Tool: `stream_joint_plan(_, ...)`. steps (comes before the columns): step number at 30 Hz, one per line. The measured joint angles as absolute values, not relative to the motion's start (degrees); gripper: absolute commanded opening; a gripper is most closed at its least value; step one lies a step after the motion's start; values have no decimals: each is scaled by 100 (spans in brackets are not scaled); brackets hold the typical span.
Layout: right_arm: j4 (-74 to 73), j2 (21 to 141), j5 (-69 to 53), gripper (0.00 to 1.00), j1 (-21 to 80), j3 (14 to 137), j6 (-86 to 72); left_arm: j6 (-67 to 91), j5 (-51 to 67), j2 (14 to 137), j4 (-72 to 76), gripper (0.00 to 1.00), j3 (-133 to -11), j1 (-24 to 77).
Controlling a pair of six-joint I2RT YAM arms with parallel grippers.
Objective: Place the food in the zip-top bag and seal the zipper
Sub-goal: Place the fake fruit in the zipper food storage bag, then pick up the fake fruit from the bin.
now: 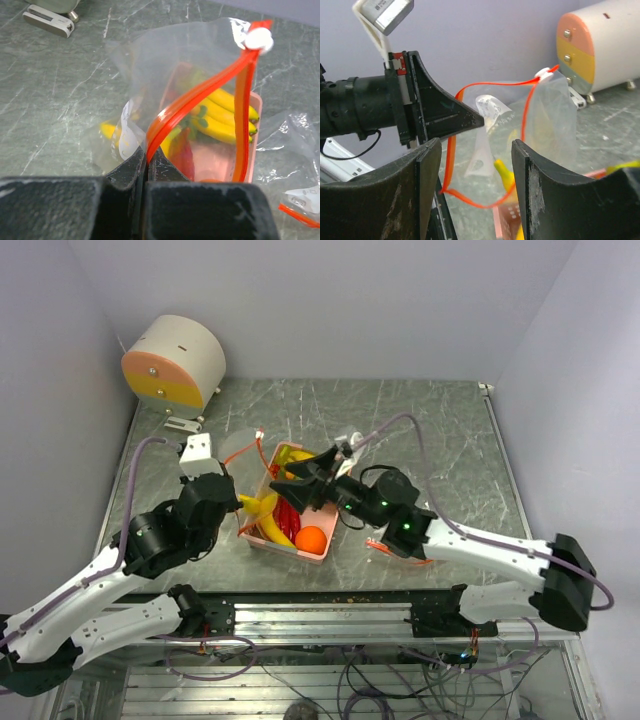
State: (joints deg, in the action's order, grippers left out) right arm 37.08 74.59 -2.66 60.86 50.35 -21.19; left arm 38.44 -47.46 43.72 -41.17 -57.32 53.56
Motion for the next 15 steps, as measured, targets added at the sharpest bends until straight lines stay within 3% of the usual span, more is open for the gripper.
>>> stream_joint_plan(8, 2364, 6173, 576, 56, 6086, 4488, -2071, 3951, -4954, 4451, -4357, 7, -5577, 5356)
stream_joint_plan(15, 1649, 7061, 694, 54, 6082, 4462, -2112, 3988, -5089, 4333, -4541, 7, -5553, 5356)
